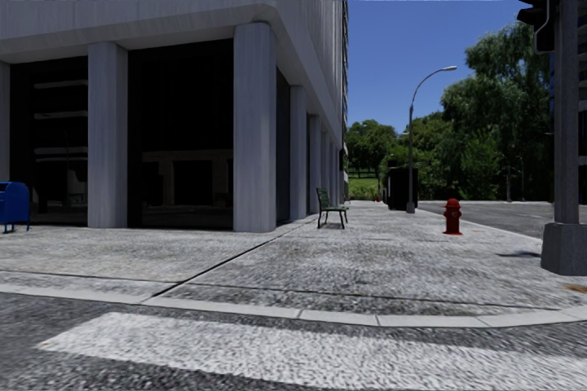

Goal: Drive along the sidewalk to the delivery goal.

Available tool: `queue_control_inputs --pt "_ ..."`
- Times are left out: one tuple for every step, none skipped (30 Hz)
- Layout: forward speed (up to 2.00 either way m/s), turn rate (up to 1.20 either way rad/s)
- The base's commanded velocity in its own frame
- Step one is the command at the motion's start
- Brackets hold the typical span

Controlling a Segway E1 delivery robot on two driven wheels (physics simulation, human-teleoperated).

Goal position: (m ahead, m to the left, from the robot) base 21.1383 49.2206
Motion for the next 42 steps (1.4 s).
queue_control_inputs --pt "2.0 0.11" --pt "2.0 0.11" --pt "2.0 0.12" --pt "2.0 0.13" --pt "2.0 0.13" --pt "2.0 0.14" --pt "2.0 0.14" --pt "2.0 0.14" --pt "2.0 0.15" --pt "2.0 0.17" --pt "2.0 0.23" --pt "2.0 0.23" --pt "2.0 0.27" --pt "2.0 0.27" --pt "2.0 0.27" --pt "2.0 0.28" --pt "2.0 0.28" --pt "1.92 0.28" --pt "1.92 0.28" --pt "1.82 0.28" --pt "1.73 0.28" --pt "1.67 0.29" --pt "1.67 0.29" --pt "1.54 0.34" --pt "1.44 0.36" --pt "1.4 0.36" --pt "1.4 0.36" --pt "1.37 0.36" --pt "1.36 0.36" --pt "1.36 0.37" --pt "1.36 0.37" --pt "1.36 0.38" --pt "1.36 0.39" --pt "1.36 0.39" --pt "1.35 0.41" --pt "1.35 0.44" --pt "1.35 0.45" --pt "1.35 0.45" --pt "1.35 0.45" --pt "1.35 0.45" --pt "1.35 0.45" --pt "1.35 0.45"
